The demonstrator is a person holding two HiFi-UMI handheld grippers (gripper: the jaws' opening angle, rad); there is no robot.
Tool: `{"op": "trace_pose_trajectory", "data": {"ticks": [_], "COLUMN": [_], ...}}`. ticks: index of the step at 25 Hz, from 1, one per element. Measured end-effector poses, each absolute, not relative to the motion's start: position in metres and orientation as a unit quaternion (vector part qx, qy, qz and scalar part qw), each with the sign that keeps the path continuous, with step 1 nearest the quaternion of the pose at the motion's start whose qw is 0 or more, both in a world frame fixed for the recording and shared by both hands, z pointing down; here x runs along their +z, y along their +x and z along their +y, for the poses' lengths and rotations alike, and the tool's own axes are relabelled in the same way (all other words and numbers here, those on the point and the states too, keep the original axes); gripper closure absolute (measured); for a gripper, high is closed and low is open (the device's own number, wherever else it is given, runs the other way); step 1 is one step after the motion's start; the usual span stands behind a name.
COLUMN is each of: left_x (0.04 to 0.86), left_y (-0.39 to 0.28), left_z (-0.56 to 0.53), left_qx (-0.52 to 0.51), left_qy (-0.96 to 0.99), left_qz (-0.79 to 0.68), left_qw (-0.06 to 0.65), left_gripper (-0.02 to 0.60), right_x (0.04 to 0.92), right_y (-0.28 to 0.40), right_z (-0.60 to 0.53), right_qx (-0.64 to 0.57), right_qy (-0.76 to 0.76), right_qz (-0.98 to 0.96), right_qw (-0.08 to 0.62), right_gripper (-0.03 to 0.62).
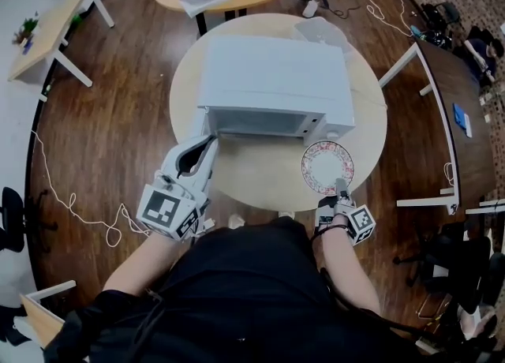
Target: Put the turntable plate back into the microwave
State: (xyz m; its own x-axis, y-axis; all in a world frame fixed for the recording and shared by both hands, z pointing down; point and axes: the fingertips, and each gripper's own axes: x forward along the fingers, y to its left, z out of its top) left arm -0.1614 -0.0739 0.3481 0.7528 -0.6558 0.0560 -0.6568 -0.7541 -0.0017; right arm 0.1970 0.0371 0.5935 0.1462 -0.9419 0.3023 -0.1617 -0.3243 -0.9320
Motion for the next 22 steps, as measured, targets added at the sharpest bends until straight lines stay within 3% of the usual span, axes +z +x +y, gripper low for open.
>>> {"op": "trace_pose_trajectory", "data": {"ticks": [22], "left_x": [0.347], "left_y": [-0.177], "left_z": [-0.061], "left_qx": [0.017], "left_qy": [0.925], "left_qz": [-0.380], "left_qw": [0.006], "left_gripper": [0.577], "right_x": [0.600], "right_y": [0.120], "right_z": [0.001], "right_qx": [-0.544], "right_qy": [-0.584], "right_qz": [0.493], "right_qw": [0.345], "right_gripper": [0.563]}}
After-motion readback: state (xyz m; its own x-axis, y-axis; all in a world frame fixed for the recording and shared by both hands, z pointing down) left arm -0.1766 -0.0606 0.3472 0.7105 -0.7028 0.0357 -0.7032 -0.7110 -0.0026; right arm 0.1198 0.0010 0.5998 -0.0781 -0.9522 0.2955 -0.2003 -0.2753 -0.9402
